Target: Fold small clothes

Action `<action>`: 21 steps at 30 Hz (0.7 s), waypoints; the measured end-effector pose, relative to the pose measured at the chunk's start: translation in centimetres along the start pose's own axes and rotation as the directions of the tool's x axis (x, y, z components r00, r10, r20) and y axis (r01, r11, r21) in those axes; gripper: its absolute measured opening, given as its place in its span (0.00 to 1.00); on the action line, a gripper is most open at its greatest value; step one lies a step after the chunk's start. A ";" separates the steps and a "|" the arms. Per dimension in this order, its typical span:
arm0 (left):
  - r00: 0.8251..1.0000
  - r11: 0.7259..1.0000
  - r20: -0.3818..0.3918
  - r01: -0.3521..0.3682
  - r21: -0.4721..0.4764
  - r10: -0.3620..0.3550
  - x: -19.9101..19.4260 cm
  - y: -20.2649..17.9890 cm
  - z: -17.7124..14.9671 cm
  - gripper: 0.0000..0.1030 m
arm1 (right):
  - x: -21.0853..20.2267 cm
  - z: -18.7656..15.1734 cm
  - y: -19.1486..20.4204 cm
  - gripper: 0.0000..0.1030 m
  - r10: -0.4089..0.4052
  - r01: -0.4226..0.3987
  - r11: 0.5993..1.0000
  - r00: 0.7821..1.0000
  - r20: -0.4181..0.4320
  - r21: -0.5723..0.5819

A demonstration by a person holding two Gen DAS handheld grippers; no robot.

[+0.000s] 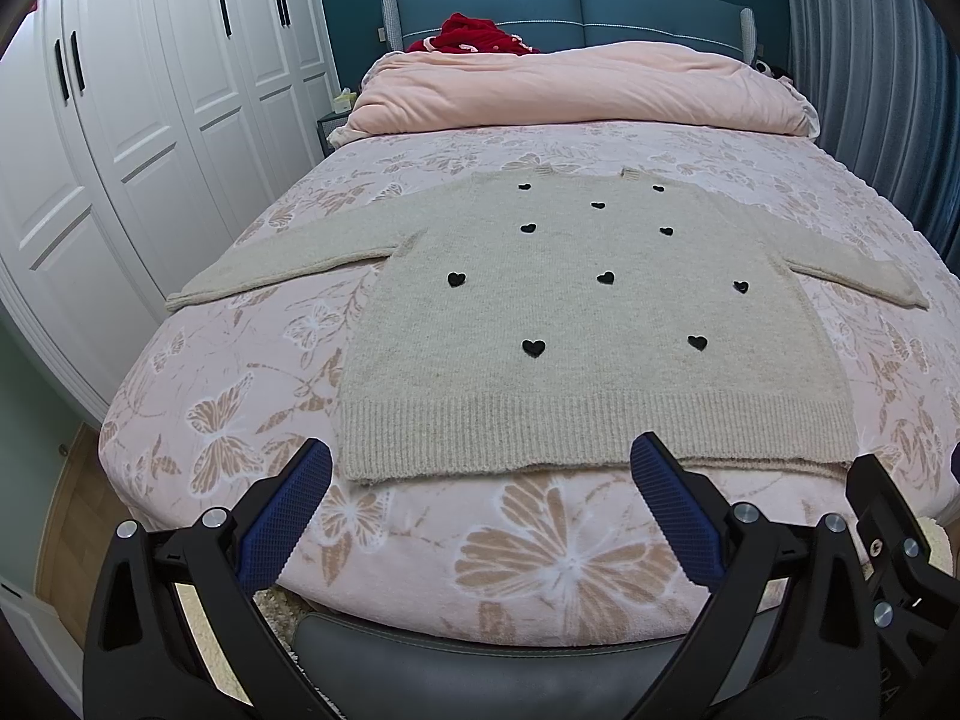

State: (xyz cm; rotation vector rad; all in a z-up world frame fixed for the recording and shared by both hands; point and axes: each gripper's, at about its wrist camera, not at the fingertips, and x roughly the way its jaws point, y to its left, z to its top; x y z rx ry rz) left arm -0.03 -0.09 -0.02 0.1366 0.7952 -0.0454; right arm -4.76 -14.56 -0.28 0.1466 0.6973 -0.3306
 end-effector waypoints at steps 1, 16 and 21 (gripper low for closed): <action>1.000 1.000 0.000 0.001 0.000 -0.001 0.0 0.0 0.0 0.95 | 0.0 0.0 0.0 0.95 0.000 0.000 1.000 1.000 -0.001 0.000; 1.000 1.000 0.000 0.000 0.001 0.000 0.0 0.0 0.0 0.94 | 0.1 0.0 0.0 0.95 0.000 0.000 1.000 1.000 -0.004 0.002; 1.000 1.000 0.001 -0.001 0.003 0.001 0.0 0.0 0.0 0.94 | 0.1 0.0 -0.1 0.95 0.001 -0.001 1.000 1.000 -0.005 0.002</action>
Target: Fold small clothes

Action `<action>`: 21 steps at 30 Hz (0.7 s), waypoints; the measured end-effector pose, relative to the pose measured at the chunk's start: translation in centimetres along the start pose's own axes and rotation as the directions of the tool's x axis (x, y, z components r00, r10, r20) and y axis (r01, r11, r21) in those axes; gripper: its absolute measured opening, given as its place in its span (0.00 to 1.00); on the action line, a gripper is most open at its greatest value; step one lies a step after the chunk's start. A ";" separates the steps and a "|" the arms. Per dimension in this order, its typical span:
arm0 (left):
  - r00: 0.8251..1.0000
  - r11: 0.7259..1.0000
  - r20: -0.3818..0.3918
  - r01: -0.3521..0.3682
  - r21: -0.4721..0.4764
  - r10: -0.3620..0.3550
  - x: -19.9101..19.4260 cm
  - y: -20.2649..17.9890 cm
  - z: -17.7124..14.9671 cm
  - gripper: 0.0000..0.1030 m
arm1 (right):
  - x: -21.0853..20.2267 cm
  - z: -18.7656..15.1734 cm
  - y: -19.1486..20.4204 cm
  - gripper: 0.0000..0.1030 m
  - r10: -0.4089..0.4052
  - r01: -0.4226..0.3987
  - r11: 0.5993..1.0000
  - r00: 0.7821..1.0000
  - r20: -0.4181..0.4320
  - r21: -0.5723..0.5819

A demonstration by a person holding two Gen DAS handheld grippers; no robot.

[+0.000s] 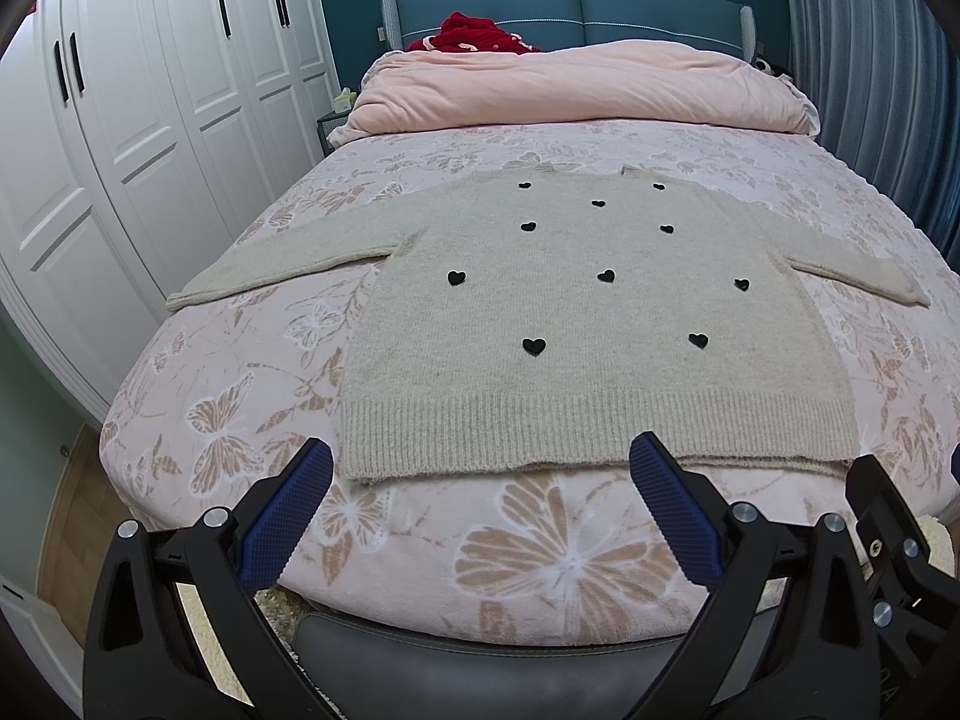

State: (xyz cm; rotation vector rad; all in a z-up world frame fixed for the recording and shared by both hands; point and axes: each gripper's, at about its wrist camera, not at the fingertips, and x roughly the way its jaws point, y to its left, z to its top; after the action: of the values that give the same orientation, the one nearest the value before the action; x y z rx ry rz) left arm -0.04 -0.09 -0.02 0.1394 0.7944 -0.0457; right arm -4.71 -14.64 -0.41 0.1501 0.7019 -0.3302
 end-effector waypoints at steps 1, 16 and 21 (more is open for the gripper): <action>1.000 1.000 0.000 -0.001 0.000 0.001 0.0 0.0 0.0 0.94 | 0.0 0.0 0.0 0.95 0.000 0.000 1.000 1.000 -0.001 0.001; 1.000 1.000 -0.018 0.000 0.001 0.000 0.5 -0.2 -0.5 0.94 | 0.6 -1.6 0.0 0.95 -0.002 0.002 1.000 1.000 -0.031 0.005; 0.999 1.000 -0.049 0.000 0.013 0.001 2.5 -0.4 -1.6 0.94 | 2.8 -2.5 -0.2 0.95 0.019 -0.017 1.000 0.995 -0.096 0.021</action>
State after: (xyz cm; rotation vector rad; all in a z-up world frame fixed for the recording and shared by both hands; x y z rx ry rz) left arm 0.58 -0.19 -2.98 0.1532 0.8435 -0.0472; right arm -4.36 -14.94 -4.14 0.1927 0.7919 -0.3147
